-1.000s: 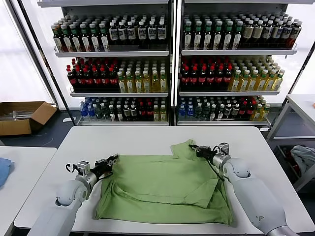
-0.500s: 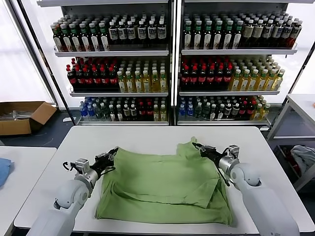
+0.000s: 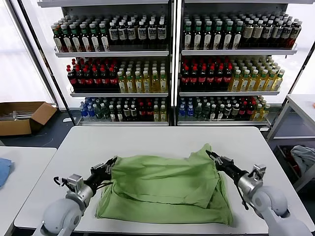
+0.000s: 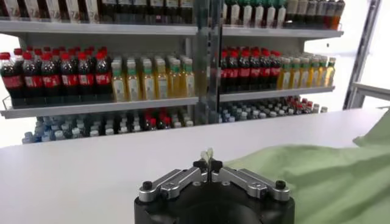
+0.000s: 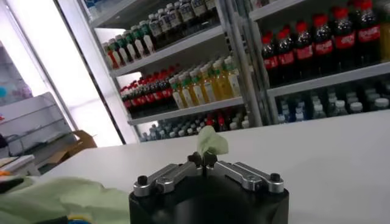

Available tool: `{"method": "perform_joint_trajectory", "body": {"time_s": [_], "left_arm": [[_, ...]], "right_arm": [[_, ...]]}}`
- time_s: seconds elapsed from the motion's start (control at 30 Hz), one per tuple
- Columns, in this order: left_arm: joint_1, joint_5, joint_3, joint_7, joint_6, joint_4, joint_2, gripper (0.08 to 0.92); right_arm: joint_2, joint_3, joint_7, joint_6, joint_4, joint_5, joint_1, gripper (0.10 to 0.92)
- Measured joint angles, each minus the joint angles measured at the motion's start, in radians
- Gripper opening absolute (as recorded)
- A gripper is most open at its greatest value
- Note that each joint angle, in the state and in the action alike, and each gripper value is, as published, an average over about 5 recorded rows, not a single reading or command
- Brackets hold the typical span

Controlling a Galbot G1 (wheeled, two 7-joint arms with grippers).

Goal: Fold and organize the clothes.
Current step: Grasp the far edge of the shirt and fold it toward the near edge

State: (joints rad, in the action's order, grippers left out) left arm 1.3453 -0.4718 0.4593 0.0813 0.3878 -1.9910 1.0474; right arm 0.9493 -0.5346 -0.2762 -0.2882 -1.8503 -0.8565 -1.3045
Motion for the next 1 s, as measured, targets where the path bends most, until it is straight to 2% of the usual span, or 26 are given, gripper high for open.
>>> {"method": "perform_joint_trajectory", "body": {"time_s": [0.3, 0.6, 0.7, 1.0], "left_arm": [[0.154, 0.117, 0.036, 0.029, -0.005, -0.061, 0.02, 0.088], [0.23, 0.211, 0.069, 0.037, 0.008, -0.092, 0.031, 0.093], [0.248, 0.236, 0.075, 0.038, 0.015, -0.102, 0.039, 0.136], [0.28, 0.262, 0.117, 0.036, 0.038, -0.139, 0.059, 0.39]], "right_arm": [[0.002, -0.062, 0.024, 0.052, -0.088, 0.063, -0.215, 0.11], [-0.007, -0.087, 0.032, 0.067, -0.126, 0.104, -0.295, 0.117], [-0.008, -0.093, 0.036, 0.071, -0.132, 0.11, -0.308, 0.17], [-0.012, -0.136, 0.022, 0.099, -0.121, 0.115, -0.309, 0.427]]}}
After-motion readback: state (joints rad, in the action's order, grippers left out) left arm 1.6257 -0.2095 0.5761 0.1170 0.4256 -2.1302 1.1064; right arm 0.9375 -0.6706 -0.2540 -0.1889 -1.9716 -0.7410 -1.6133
